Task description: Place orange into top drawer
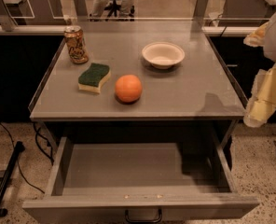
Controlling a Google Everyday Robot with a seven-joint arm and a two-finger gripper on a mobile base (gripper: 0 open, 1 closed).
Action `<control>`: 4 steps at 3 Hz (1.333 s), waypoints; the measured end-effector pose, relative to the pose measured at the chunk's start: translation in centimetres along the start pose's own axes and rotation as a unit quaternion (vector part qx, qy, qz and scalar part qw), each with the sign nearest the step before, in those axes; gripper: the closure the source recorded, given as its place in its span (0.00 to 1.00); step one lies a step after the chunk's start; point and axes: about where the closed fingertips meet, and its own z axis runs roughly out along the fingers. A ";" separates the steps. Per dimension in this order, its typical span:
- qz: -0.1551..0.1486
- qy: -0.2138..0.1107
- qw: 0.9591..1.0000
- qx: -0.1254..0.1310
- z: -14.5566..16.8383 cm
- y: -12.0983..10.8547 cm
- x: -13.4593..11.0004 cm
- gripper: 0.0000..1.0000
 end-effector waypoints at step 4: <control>0.015 -0.089 0.996 -0.007 3.2 -3.6 -4.4 0.00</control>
Offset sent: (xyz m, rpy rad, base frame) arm 0.0156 0.0040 -0.0072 0.0426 -0.0126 0.0168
